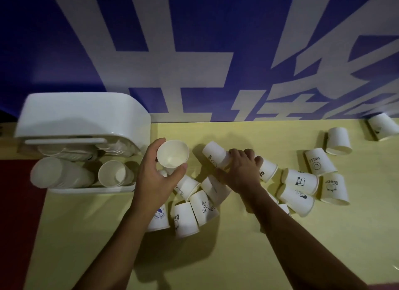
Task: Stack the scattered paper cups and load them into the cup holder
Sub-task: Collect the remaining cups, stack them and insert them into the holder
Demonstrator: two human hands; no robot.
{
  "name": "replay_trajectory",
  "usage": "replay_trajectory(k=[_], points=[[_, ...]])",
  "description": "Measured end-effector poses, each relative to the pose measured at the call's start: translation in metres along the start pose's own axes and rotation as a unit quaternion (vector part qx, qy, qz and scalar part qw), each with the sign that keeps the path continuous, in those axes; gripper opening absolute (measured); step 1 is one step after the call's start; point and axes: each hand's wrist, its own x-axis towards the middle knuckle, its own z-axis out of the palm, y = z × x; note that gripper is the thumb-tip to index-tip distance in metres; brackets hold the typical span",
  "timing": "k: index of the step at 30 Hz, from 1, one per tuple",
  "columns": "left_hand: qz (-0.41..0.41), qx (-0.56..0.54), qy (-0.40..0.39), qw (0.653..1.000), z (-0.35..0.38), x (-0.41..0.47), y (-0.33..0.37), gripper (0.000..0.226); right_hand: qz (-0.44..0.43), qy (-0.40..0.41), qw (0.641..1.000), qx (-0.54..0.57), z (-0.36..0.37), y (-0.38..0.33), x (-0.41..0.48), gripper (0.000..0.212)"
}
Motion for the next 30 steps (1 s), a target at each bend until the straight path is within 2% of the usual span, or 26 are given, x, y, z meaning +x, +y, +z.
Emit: replay_trajectory(k=[2, 4, 8, 11, 18, 25, 30], points=[[0.004, -0.01, 0.005, 1.0, -0.011, -0.004, 0.001, 0.068, -0.015, 0.046, 0.994, 0.1, -0.007, -0.005, -0.004, 0.066], [0.005, -0.015, 0.006, 1.0, -0.024, -0.005, 0.003, 0.069, -0.03, 0.067, 0.975, 0.208, -0.019, -0.015, -0.009, 0.071], [0.017, -0.04, 0.012, 0.999, -0.063, -0.011, 0.001, 0.073, -0.08, 0.091, 0.95, 0.288, -0.043, -0.052, -0.027, 0.086], [0.028, -0.048, 0.013, 0.998, -0.094, -0.019, -0.004, 0.078, -0.102, 0.118, 0.937, 0.314, -0.051, -0.089, -0.047, 0.085], [0.042, -0.027, 0.026, 0.998, -0.17, -0.038, -0.046, 0.071, -0.116, 0.105, 0.922, 0.353, -0.043, -0.178, -0.086, 0.077], [0.02, -0.046, 0.018, 0.999, -0.213, -0.049, -0.081, 0.073, -0.14, 0.109, 0.916, 0.36, -0.019, -0.236, -0.102, 0.073], [0.016, -0.036, 0.027, 0.999, -0.228, -0.054, -0.091, 0.078, -0.166, 0.096, 0.923, 0.335, -0.003, -0.261, -0.092, 0.077]])
